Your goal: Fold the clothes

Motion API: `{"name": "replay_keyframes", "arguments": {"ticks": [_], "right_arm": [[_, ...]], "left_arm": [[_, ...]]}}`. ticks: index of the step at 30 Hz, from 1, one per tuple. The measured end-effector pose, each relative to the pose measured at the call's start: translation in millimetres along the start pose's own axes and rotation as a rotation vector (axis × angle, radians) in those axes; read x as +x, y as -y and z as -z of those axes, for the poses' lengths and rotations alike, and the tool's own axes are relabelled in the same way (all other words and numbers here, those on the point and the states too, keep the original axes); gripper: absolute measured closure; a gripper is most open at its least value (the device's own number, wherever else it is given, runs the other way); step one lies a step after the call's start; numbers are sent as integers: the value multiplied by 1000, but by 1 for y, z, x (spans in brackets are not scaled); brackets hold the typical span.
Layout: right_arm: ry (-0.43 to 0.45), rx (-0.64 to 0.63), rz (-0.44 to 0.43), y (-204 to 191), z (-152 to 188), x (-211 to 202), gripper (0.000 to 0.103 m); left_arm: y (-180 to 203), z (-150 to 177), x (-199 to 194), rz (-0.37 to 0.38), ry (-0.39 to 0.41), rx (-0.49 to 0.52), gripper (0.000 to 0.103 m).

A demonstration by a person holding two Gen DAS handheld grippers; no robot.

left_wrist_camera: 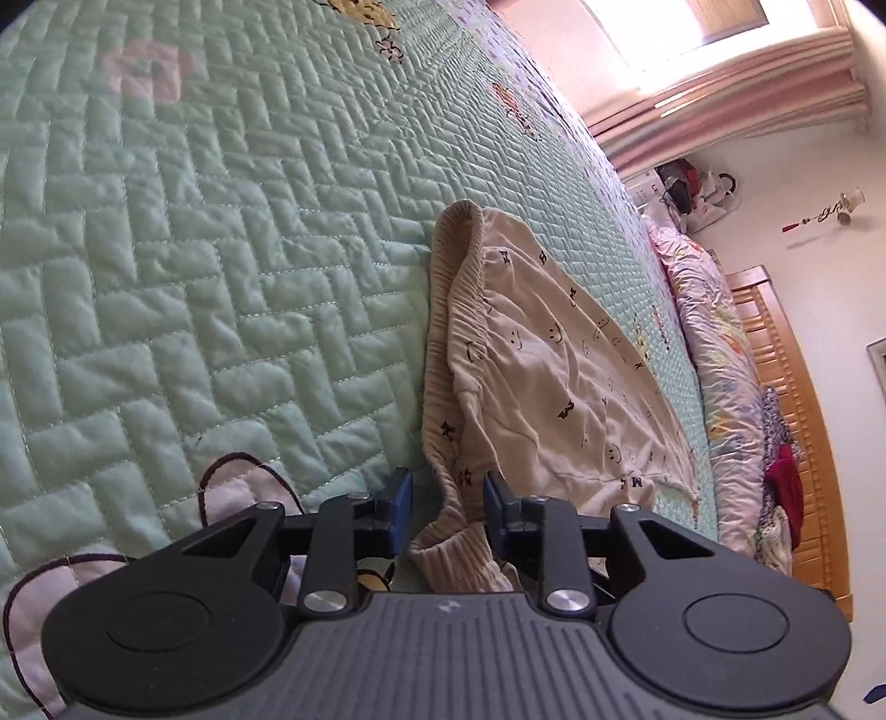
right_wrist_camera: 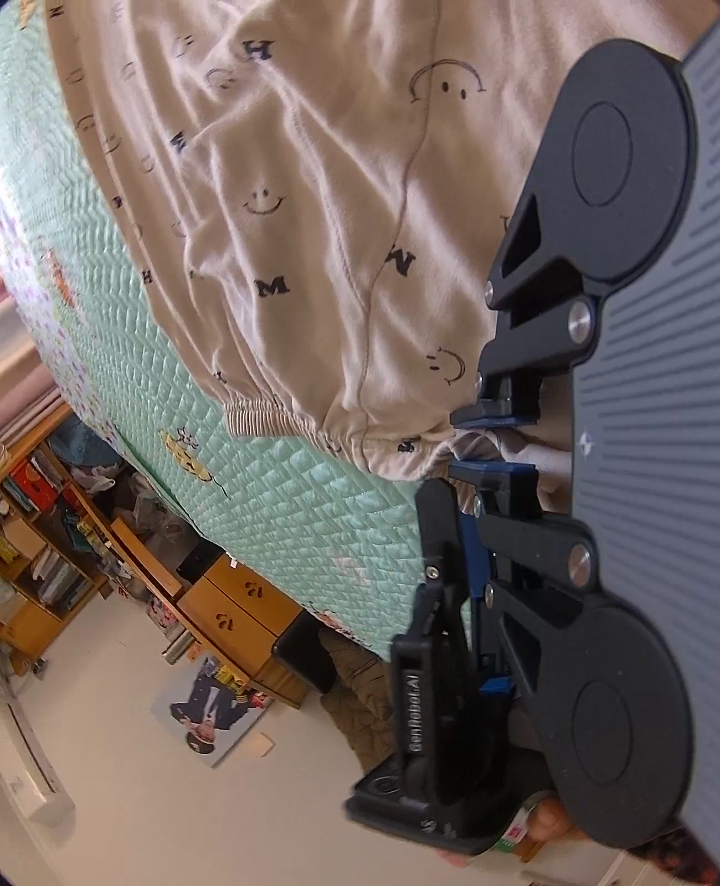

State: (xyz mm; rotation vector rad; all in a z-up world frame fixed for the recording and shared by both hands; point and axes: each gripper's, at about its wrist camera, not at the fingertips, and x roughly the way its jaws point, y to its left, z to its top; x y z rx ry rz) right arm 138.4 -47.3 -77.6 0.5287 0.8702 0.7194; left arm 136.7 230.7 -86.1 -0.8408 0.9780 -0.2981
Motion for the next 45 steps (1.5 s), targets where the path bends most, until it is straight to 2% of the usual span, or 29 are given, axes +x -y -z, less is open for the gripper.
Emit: {"name": "replay_keyframes", "arguments": {"ticks": [3,5,7,10,11,12,13,14,16,21,23,28,31,34,37,39,40,42,43,44,45], "right_arm": [[-1,14,-6,2,0,0,92],[0,6,-4,1,1,0,91],[0,-5,-6,0,1,-1,90],[-1,-26,-12,-7,1,-4,77],[1,-44,-9,-11,1,-6,69],[7,-73,-4,-17,2,-8,64],[11,-105,7,-22,2,-10,61],[10,-130,22,-26,4,-9,54],[4,-171,46,-33,7,-7,53],[-1,-308,78,-51,17,-11,53],[-19,-385,75,-58,21,-14,53],[-143,-570,19,-75,43,-12,53],[-160,-678,38,-83,58,-18,51],[-176,-668,24,-80,55,-23,50],[-173,-651,23,-78,55,-21,49],[-168,-662,24,-78,61,-19,43],[-162,-677,24,-80,65,-19,41],[-147,-715,30,-83,73,-20,36],[-141,-735,39,-85,77,-19,35],[-138,-743,42,-86,78,-19,33],[-136,-747,42,-86,78,-18,31]], "left_arm": [[-5,-1,4,4,-12,-20,82],[-6,-3,7,-5,-26,-23,95],[-2,-4,9,-28,-27,-7,99],[13,2,2,-127,7,55,100],[15,4,-6,-154,18,74,100],[18,5,-13,-181,29,94,100],[18,7,-20,-203,37,106,100],[12,7,-24,-202,34,83,100],[4,6,-27,-179,26,60,100],[7,4,-31,-190,12,65,99],[5,4,-30,-185,3,62,99],[-2,2,-28,-162,-19,42,97],[-5,3,-31,-140,-17,22,94],[-6,7,-37,-131,2,6,92],[-3,12,-49,-169,65,-5,92],[4,15,-60,-166,118,-7,91],[9,16,-64,-125,132,-10,87],[21,16,-68,-34,140,3,84],[27,17,-63,-15,120,19,82],[34,17,-57,4,100,34,72],[40,18,-50,11,76,47,68]]}}
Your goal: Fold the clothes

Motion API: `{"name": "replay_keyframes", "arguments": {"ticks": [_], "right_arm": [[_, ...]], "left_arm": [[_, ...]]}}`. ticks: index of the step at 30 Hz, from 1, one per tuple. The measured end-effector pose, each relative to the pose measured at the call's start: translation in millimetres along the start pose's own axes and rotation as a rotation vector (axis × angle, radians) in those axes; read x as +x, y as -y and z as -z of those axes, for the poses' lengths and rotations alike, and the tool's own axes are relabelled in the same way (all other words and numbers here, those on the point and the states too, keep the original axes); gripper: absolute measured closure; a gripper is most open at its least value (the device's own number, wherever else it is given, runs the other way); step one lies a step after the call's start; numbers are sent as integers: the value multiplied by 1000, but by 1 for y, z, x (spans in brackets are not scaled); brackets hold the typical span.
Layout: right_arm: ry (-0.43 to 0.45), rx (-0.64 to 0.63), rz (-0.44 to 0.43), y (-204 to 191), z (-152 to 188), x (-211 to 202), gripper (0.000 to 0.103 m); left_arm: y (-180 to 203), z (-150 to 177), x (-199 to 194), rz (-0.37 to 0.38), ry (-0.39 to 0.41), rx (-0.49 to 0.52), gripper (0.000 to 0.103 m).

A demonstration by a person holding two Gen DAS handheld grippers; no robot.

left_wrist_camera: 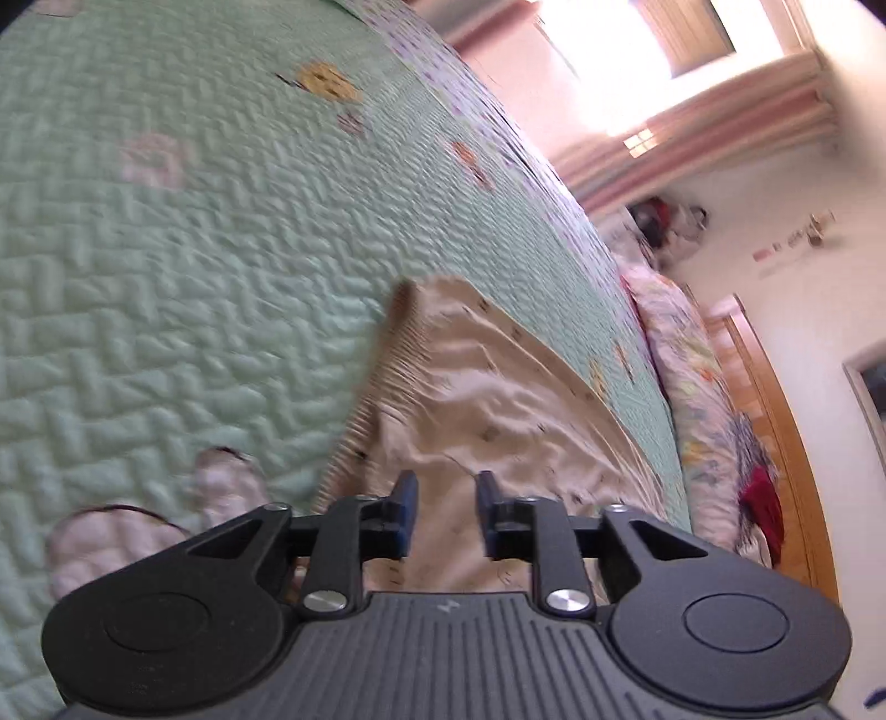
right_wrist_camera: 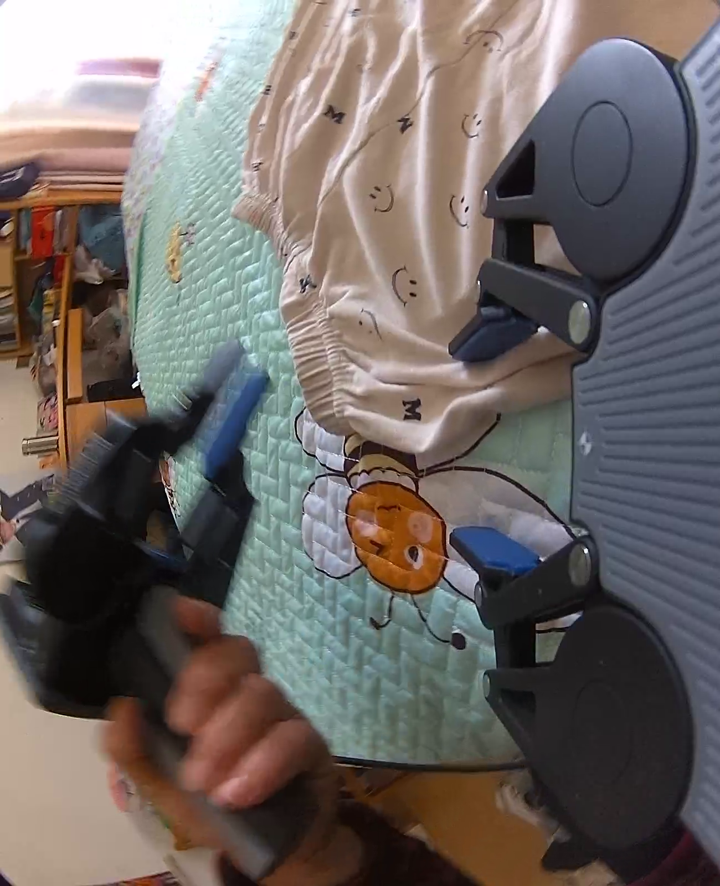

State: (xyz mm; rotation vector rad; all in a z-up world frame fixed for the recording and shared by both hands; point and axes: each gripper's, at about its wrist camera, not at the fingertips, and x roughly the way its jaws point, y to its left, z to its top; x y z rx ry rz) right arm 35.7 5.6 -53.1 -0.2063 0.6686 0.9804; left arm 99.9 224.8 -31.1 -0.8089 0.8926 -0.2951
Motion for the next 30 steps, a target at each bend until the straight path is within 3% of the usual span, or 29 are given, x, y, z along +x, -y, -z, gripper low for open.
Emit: {"name": "replay_keyframes", "arguments": {"ticks": [1,2,3,4,7,10,12,14,15,19,23,24,25,27,30], "right_arm": [[1,1,-1,0,0,0,31],[1,3,-6,1,0,0,31],[0,9,-15,3,-1,-2,31],[-2,22,-25,4,-1,-5,31],[12,97,-64,16,1,-27,32],[65,230,-85,42,13,-71,33],[94,314,-53,64,26,-105,33],[87,353,3,80,40,-132,32],[75,340,21,81,46,-142,32],[56,204,37,53,66,-163,32],[49,33,28,18,67,-150,32],[49,1,24,10,64,-145,32],[50,-31,20,3,60,-140,32],[59,-53,-13,-3,49,-130,32],[59,-57,-93,-3,29,-108,32]], "left_arm": [[1,2,12,-55,-43,3,68],[-2,4,24,-124,-87,-1,75],[-11,7,33,-182,-115,-25,88],[-21,10,36,-190,-118,-66,101],[-35,13,30,-141,-108,-141,101],[-25,15,25,-171,-90,-131,102],[-6,18,15,-207,-54,-72,96],[10,28,6,-219,-37,-22,75],[16,35,1,-216,-37,-4,73],[35,63,-13,-206,-38,51,73],[23,83,-7,-263,-81,6,73],[18,85,-5,-302,-97,-17,77],[15,85,-7,-327,-103,-35,88],[16,86,-14,-357,-109,-33,86],[19,87,-24,-363,-120,7,74]]}}
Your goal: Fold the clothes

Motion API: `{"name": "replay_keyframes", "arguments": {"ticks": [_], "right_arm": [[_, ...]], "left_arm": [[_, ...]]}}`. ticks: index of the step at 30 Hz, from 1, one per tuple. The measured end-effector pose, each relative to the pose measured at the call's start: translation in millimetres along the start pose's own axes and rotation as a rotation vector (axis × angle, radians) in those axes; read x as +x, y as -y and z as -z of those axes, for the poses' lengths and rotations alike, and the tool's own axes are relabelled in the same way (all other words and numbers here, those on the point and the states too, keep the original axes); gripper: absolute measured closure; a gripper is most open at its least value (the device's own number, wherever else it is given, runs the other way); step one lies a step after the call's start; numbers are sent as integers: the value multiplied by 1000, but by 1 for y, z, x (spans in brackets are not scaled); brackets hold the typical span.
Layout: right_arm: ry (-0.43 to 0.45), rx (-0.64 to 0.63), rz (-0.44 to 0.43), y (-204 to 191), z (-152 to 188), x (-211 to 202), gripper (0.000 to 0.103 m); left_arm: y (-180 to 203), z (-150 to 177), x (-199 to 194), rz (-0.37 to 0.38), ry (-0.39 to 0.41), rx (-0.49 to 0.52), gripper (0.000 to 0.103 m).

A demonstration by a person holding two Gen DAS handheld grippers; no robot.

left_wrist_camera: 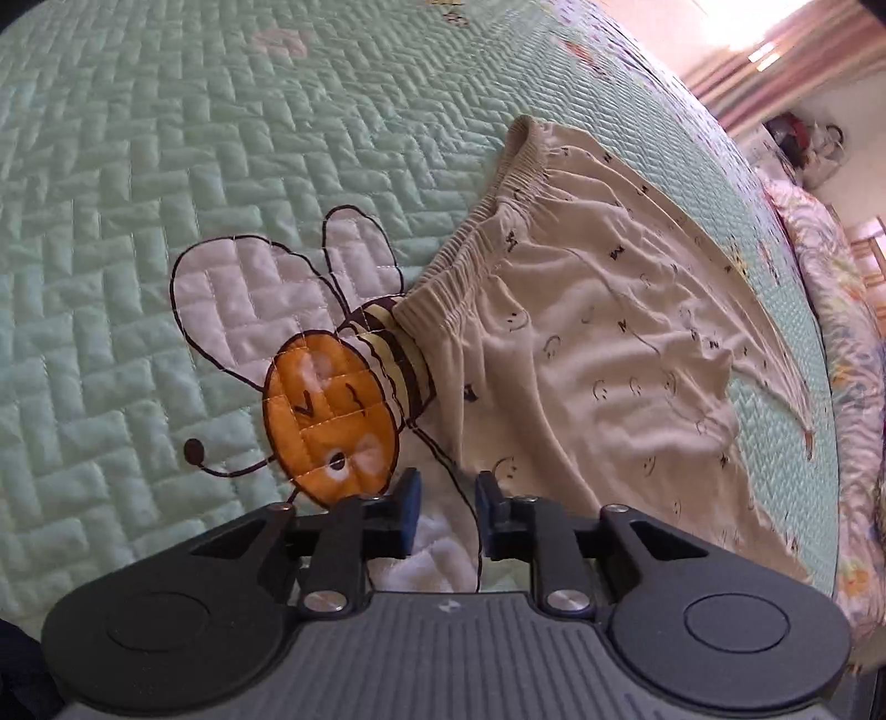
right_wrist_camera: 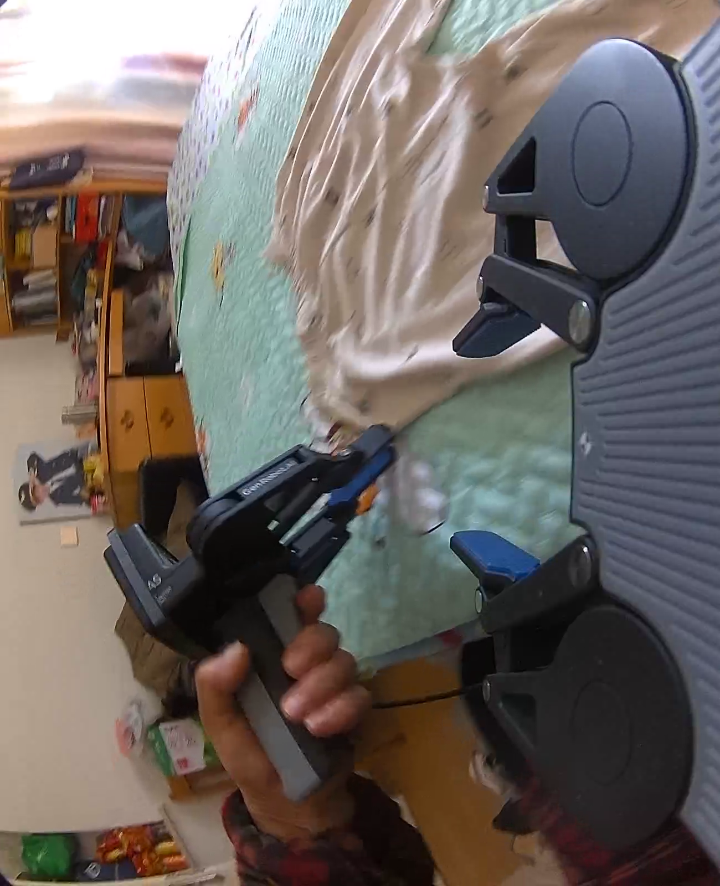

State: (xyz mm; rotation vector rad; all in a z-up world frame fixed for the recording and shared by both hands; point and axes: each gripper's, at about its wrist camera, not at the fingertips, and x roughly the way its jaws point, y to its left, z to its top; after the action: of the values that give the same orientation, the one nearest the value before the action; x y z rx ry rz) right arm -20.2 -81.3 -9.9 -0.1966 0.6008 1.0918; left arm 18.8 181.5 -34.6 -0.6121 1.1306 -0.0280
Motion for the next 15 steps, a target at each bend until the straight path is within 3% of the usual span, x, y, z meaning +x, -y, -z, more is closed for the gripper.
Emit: {"name": "replay_keyframes", "arguments": {"ticks": [5,8,13,15], "right_arm": [[-8,-41,-46,6,-23,48,32],[-124,53,-58,21,-19,85,30],[-129,47,-125,4,-5,67,29],[-83,56,-110,1,-7,53,30]], "left_arm": [[-8,-3,-19,44,50,-5,68],[-10,-8,-27,58,98,-4,66],[3,-21,-25,105,140,43,64],[15,-27,-15,76,156,68,60]]}}
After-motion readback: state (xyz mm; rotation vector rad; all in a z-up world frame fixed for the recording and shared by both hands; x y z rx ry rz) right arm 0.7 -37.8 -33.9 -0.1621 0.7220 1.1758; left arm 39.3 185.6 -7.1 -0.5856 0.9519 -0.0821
